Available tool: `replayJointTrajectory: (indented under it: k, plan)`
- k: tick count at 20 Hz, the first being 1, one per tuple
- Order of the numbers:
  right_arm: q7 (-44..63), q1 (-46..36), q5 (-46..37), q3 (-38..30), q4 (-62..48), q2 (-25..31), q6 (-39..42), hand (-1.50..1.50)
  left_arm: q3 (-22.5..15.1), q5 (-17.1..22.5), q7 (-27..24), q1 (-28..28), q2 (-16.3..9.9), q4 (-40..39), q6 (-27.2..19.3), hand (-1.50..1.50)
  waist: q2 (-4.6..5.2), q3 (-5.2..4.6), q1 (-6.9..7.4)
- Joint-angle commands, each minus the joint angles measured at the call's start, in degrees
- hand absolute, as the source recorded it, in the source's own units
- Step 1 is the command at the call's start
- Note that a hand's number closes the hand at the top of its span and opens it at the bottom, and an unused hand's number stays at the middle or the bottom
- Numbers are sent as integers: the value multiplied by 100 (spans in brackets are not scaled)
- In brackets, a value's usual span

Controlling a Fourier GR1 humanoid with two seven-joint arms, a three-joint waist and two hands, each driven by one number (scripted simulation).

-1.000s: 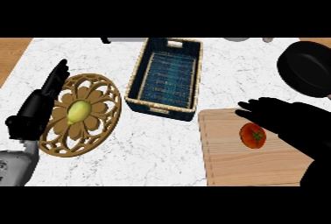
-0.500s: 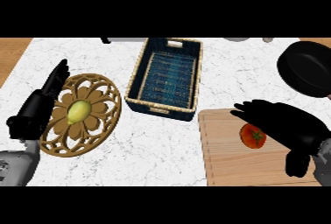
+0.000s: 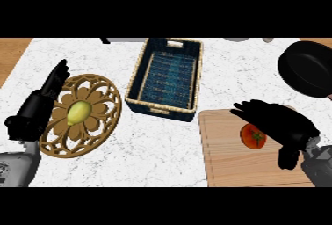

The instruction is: Pick the tomato from the cutting board and place it in the basket

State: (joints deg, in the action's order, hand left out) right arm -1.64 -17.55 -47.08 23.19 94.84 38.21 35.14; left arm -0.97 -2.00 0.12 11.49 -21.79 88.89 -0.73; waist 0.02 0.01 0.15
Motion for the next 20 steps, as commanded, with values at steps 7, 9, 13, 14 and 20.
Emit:
replayJointTrajectory:
  k: [7,9,13,14,20]
  plan:
    - [-947,481,-953,-148,-825,-348,-1095,-150,376,-133,-493,-136,108,-348,300,0,3,0,-17]
    - [-810,77,-1114,-227,-986,-803,-739,-150,433,-150,-124,65,137,-98,413,0,-1,-1,-2]
    - [-952,449,-1279,-451,-753,-801,-626,-150,347,-421,-196,-65,417,-49,308,0,-4,-2,-16]
    - [-992,404,-1238,-436,-813,-927,-570,-150,489,-343,11,139,272,-94,432,0,-3,-1,-16]
    - [-1549,532,-1601,-641,-1541,-920,-1150,-150,566,-415,-60,-151,285,201,584,0,-1,-1,0]
